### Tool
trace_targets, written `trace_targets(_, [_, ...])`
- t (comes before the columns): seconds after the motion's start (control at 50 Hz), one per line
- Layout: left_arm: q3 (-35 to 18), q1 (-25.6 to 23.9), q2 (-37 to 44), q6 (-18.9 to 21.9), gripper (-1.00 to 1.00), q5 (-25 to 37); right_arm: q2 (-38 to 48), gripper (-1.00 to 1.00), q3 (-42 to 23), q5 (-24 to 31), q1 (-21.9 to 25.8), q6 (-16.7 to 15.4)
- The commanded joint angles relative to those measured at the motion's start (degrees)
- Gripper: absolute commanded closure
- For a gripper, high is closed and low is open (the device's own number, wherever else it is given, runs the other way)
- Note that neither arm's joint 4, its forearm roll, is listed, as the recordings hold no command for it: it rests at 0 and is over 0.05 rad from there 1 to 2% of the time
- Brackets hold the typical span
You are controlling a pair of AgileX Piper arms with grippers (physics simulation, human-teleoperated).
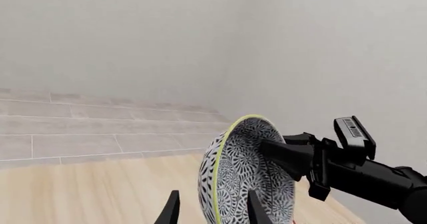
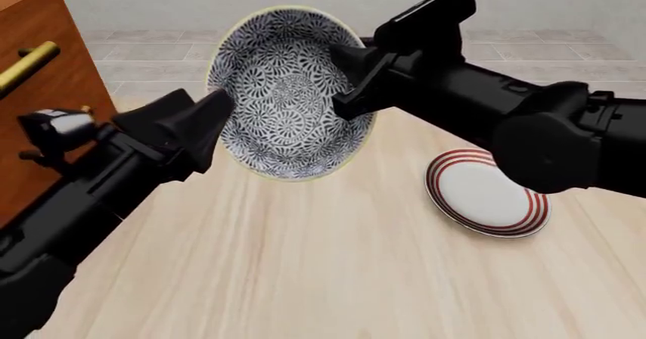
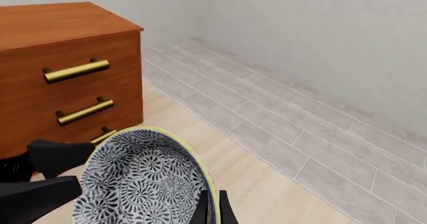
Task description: Put the bowl on top of the cabinet.
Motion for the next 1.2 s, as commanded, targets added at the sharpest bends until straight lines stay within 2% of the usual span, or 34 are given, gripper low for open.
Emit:
trace_targets(0.02, [-0.32,-0.16,3.29,-0.32,-1.0,-2.08,-0.74,1.0,-0.35,0.2,0.1,0.17])
trace_targets(0.72, [-2.04,-1.67,7.49,-0.13,-1.0,-4.29,-1.07,1.0,-0.44,0.36,0.64,0.57])
trace_targets(0.74, [-1.97,-1.41,7.38,-0.26,1.0,-4.39,-1.11,1.0,-0.44,0.36,0.63,0.58])
trace_targets(1.2, [-1.25,-0.14,7.38,-0.8,1.0,-5.65,-1.64,1.0,-0.37,0.65,0.93,1.07])
